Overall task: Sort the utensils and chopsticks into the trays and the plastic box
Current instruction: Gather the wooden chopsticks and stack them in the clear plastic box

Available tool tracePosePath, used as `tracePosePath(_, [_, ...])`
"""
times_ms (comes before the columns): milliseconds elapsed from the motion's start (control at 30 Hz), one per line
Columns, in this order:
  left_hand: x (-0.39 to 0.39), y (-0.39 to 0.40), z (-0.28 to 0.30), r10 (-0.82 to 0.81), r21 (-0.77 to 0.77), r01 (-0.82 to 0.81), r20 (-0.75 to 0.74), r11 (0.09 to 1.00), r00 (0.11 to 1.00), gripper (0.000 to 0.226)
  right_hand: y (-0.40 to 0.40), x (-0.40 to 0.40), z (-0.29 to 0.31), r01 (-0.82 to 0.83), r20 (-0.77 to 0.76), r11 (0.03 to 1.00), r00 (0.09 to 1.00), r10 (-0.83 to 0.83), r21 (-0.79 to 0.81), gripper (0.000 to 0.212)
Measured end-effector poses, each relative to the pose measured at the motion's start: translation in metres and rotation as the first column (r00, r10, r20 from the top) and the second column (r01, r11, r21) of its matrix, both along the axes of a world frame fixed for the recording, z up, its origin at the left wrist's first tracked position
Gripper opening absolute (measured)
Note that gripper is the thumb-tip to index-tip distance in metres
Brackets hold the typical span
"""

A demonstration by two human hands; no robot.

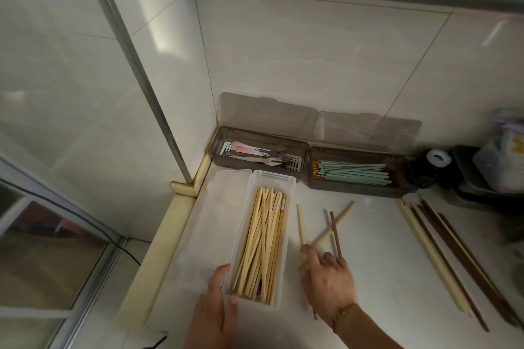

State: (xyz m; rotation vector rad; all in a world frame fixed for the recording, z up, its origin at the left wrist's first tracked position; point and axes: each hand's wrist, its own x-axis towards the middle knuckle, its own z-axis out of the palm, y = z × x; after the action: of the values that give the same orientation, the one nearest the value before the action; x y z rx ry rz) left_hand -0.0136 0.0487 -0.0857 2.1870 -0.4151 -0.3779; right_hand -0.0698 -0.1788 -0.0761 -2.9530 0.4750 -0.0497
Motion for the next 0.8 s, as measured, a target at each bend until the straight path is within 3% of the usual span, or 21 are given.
tracePosePath(167, [0.002, 0.001, -0.003, -0.007, 0.012, 0.007, 0.029, 1.0, 1.0, 0.056, -0.002, -0.018, 0.003, 0.031, 0.001, 0.922, 0.999, -0.034, 0.385, 0.031])
tracePosePath(300, [0.0, 0.002, -0.005, -0.01, 0.025, 0.009, 0.04, 1.0, 0.999, 0.054, 0.005, -0.02, 0.012, 0.077, 0.0, 0.7, 0.994, -0.11, 0.71, 0.037])
tracePosePath(400, [-0.001, 0.002, -0.003, -0.003, 0.028, 0.001, 0.066, 1.0, 0.998, 0.052, 0.011, -0.021, 0.021, 0.083, -0.005, 0.57, 0.99, -0.137, 0.818, 0.041])
tracePosePath(500, [-0.001, 0.002, -0.003, -0.012, 0.019, 0.01, 0.083, 1.0, 0.996, 0.053, 0.018, -0.022, 0.028, 0.119, -0.015, 0.507, 0.979, -0.203, 0.854, 0.035])
tracePosePath(667, [-0.001, 0.002, -0.004, -0.002, 0.015, 0.001, 0.083, 1.0, 0.997, 0.053, 0.029, -0.025, 0.043, 0.146, 0.034, 0.508, 0.944, -0.329, 0.849, 0.035])
tracePosePath(733, [-0.001, 0.002, -0.002, 0.008, 0.004, -0.008, 0.074, 1.0, 0.997, 0.053, 0.032, -0.018, 0.05, 0.116, 0.127, 0.586, 0.926, -0.356, 0.802, 0.037])
tracePosePath(800, [-0.001, 0.001, 0.001, 0.025, -0.014, -0.024, 0.064, 1.0, 0.998, 0.055, 0.034, -0.003, 0.058, 0.047, 0.259, 0.723, 0.916, -0.307, 0.69, 0.034])
